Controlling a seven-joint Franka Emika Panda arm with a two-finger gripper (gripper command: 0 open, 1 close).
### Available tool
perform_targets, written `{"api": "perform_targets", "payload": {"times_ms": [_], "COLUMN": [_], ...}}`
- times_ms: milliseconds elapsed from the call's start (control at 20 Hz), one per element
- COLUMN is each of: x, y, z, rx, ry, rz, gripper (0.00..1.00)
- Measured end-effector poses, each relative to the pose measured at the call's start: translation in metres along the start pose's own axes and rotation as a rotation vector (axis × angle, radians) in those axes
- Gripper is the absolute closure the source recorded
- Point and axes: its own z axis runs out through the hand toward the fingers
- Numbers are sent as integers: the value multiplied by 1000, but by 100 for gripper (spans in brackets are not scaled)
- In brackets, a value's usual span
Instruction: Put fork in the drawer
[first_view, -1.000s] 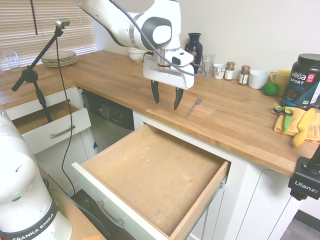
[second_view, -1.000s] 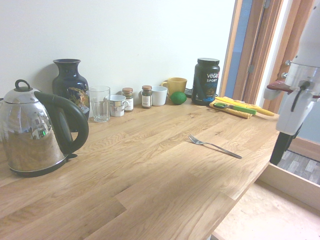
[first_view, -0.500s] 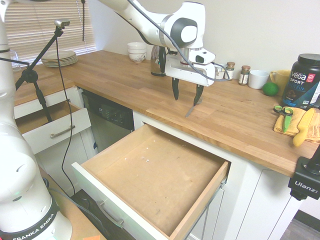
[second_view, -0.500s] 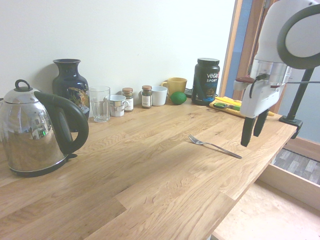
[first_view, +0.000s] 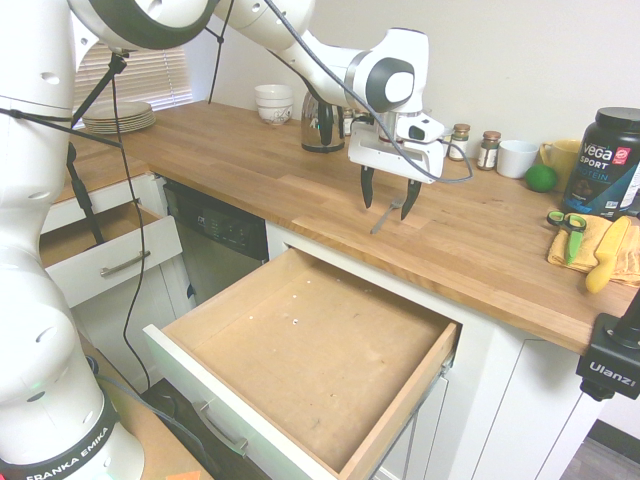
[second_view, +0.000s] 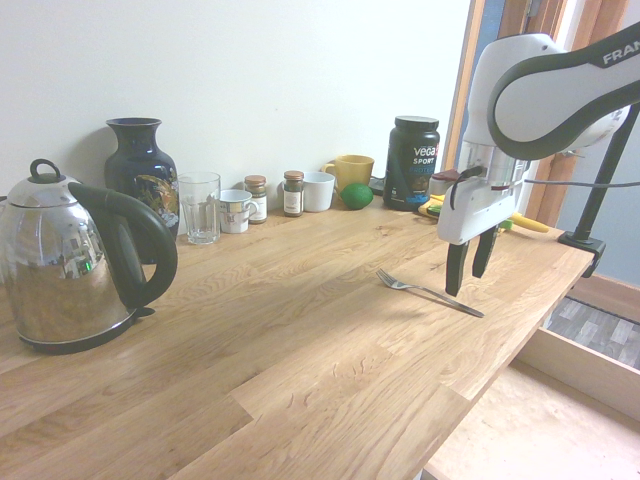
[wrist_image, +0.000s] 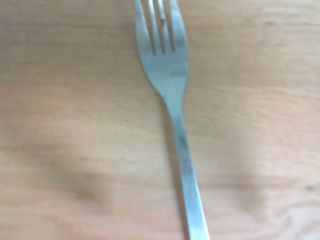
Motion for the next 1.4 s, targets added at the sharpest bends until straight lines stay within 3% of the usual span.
{"api": "perform_targets", "payload": {"times_ms": [900,950,1400], "x": [18,20,28], "y": [-41,-42,-49], "z": [15,15,18], "rx": [-8,-8,-8], "ry": [-6,-6,0], "rz": [-21,-21,-20], "gripper": [0,100,100]}}
